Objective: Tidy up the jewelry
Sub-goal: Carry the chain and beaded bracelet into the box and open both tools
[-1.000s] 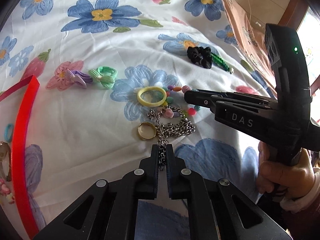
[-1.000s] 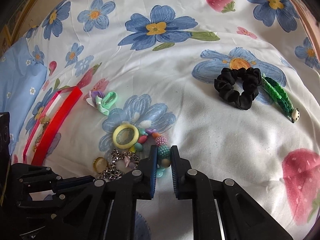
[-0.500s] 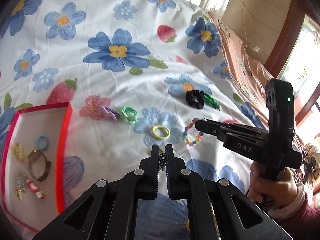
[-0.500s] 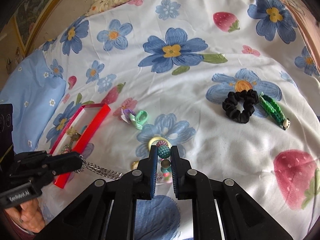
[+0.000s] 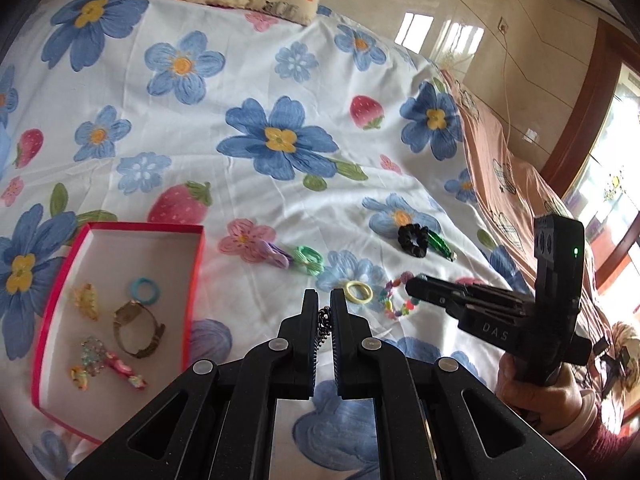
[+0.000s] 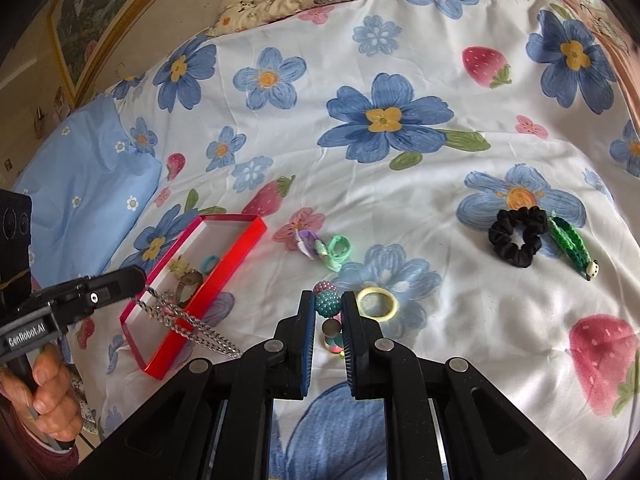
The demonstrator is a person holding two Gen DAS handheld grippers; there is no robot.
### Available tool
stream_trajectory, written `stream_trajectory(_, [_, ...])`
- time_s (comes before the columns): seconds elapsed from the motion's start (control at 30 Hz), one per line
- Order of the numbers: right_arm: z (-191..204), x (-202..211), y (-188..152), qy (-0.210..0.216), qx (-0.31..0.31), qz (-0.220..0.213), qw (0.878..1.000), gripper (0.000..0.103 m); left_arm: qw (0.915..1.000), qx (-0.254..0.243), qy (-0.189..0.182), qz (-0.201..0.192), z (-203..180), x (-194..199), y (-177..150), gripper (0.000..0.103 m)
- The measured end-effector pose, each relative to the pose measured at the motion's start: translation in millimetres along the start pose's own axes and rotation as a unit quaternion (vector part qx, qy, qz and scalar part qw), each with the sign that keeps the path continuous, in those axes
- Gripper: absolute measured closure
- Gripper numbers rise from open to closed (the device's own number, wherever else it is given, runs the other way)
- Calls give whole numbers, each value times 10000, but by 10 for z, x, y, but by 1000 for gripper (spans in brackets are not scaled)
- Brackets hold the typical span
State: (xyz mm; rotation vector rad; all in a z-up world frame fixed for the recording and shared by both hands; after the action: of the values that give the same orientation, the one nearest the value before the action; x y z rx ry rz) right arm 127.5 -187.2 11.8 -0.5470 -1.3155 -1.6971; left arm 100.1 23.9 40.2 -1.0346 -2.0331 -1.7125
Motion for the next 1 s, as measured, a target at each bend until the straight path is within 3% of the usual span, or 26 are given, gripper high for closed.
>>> stream_trajectory(0.43, [608, -232, -12, 556, 366, 184, 9976, 91, 9967, 350, 556, -479, 417, 621, -55, 98])
stream_trajectory(1.0, [1569, -707, -169, 1263, 991, 645, 9849, 91, 9904, 829, 980, -519, 957, 964, -274, 98])
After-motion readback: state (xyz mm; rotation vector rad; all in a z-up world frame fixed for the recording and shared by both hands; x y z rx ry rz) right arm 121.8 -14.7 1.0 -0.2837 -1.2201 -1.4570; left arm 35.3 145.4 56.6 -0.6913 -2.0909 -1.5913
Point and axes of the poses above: each gripper's, at about its wrist camera, not at the fingertips, and x roughly against the way its jaws point, z to its left, y to its top, the point moved 2 cm from there along -x, roughly the way its jaws point, and after that the axes turned 4 degrees about -x, right-handed, at the moved point
